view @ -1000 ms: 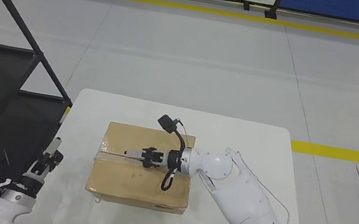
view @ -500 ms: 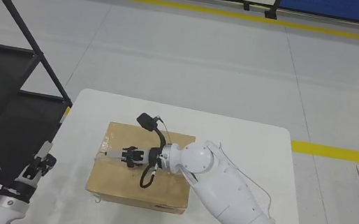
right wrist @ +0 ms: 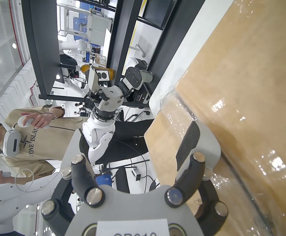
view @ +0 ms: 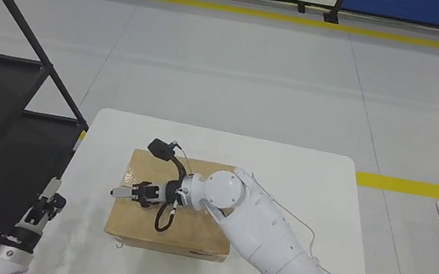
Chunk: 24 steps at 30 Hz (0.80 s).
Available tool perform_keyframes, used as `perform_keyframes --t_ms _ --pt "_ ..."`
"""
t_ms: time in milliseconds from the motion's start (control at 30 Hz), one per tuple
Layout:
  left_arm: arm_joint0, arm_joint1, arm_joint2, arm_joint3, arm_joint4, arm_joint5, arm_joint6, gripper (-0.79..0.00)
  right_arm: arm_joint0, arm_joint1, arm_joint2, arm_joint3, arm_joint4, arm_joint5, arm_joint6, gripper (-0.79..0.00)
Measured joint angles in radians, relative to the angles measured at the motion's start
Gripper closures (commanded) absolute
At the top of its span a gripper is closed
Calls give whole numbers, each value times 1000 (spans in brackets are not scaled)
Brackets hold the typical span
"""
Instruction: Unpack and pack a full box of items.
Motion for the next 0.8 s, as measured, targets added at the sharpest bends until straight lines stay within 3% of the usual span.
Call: perform_keyframes --t_ms 367,800 --pt "-9 -1 15 -13 35 0 -23 -785 5 -1 29 54 -28 -57 61 -785" --pt "-44 0 41 -41 95 20 -59 -785 -84 104 168 -65 -104 -54 76 -785"
